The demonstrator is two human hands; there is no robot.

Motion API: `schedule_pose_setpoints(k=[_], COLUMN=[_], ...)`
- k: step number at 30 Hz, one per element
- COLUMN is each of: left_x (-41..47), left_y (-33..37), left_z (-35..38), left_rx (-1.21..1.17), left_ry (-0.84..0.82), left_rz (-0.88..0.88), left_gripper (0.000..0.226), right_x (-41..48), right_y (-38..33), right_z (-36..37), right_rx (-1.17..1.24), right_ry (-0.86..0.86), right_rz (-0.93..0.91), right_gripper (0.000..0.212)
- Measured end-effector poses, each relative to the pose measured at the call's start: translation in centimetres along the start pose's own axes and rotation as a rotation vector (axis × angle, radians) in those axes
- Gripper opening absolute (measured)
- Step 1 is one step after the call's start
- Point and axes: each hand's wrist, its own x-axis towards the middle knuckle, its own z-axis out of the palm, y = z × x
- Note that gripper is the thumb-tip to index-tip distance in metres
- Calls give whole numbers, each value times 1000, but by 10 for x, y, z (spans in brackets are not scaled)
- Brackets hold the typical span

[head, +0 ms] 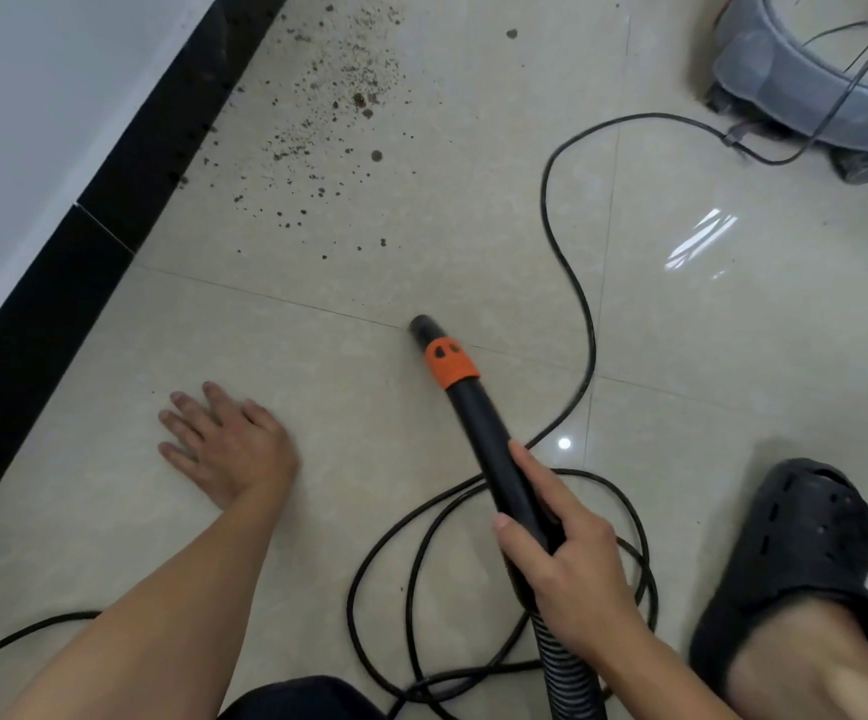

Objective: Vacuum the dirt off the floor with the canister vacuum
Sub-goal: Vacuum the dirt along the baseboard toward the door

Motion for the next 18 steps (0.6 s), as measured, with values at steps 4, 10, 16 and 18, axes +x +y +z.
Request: schedule_pose_setpoints(k=[4, 10, 16, 18], left_x=[-1, 0, 1, 0], left_y=[-1, -2, -2, -3], left_z=[0, 1, 1, 1], left_rx=[-1, -7, -4, -5], left_ry=[-3, 1, -6, -9], left_rz=[5, -4, -5, -6], left_gripper=[57, 57, 57, 57], right_x=[-2, -3, 24, 33], right_y=[-8, -20, -52, -67], right_z=[0, 4, -21, -24], right_rx=[-40, -107, -157, -194], right_ry=[36, -72, 32, -8], right_rz=[2, -1, 33, 42], right_gripper=[69, 70, 59, 58])
